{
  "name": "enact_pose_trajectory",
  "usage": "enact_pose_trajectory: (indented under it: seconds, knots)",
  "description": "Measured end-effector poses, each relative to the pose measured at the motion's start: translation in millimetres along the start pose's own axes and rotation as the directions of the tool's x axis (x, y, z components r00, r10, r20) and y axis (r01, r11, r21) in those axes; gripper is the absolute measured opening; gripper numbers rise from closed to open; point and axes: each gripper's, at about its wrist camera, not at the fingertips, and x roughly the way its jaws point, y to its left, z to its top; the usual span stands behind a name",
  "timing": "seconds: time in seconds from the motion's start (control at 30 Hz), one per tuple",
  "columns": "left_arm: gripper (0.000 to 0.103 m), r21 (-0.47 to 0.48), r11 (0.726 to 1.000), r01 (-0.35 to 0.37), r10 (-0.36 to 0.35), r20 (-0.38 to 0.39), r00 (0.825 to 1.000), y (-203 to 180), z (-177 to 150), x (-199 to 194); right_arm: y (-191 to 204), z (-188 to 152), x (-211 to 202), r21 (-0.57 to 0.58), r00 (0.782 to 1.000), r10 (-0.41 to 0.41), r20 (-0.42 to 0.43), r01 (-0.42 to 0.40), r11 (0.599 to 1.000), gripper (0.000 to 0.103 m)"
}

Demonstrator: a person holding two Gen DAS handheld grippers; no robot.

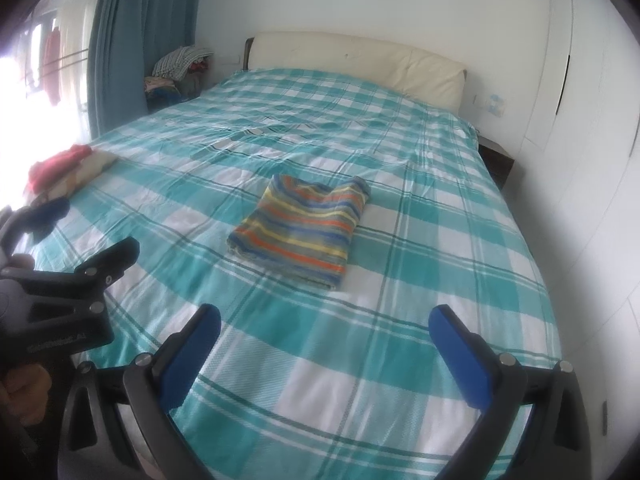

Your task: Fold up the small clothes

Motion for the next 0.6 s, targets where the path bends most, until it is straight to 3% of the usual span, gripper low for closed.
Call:
enact_pose_trajectory:
  seconds: [0.43,0.6]
  knots:
    - [0.103,-0.034,0.999,0.033,-0.032,0.034,0.999,7,4,-15,7,8,-13,0.005,1.0,-0.016,0.022,0.016,1.0,0.102]
    - [0.103,-0.036,0.998,0.043,-0.043,-0.001,0.999,4,6,-11,10,9,-23,0.021,0.999,-0.029,0.033,0.028,0.999,0.102]
